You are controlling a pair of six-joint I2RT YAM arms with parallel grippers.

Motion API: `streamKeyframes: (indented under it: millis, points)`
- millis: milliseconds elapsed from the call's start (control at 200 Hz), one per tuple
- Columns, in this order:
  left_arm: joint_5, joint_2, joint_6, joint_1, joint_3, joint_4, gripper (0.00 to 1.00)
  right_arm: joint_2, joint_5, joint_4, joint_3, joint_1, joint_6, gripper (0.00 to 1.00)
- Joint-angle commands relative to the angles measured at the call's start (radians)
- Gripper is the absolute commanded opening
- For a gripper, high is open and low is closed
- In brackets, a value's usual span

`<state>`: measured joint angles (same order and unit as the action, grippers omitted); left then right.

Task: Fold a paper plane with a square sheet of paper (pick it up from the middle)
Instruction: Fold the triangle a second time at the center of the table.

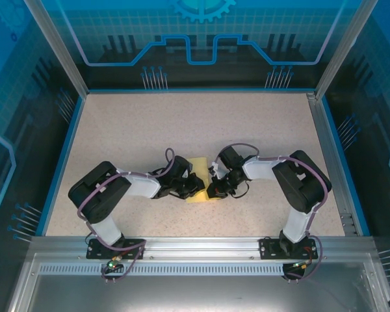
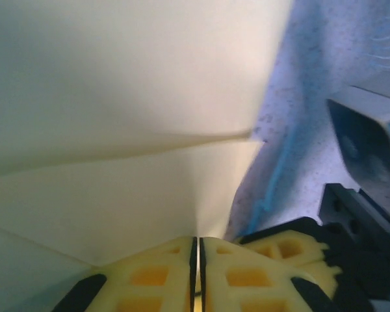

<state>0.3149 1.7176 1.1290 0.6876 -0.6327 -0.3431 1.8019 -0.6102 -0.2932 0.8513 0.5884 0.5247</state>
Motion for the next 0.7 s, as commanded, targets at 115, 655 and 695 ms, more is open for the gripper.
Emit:
streamKeyframes:
  millis: [115, 655, 695]
  points:
    - [-0.090, 0.028, 0.026, 0.009, 0.038, 0.023, 0.04, 0.052, 0.104, -0.044, -0.035, 0.011, 0.008, 0.04]
    - [-0.159, -0.069, -0.079, -0.036, 0.030, 0.110, 0.12, 0.058, 0.132, -0.069, -0.039, 0.014, -0.003, 0.02]
    - [-0.157, -0.065, -0.080, -0.045, 0.031, 0.111, 0.12, 0.059, 0.132, -0.069, -0.039, 0.015, -0.002, 0.02]
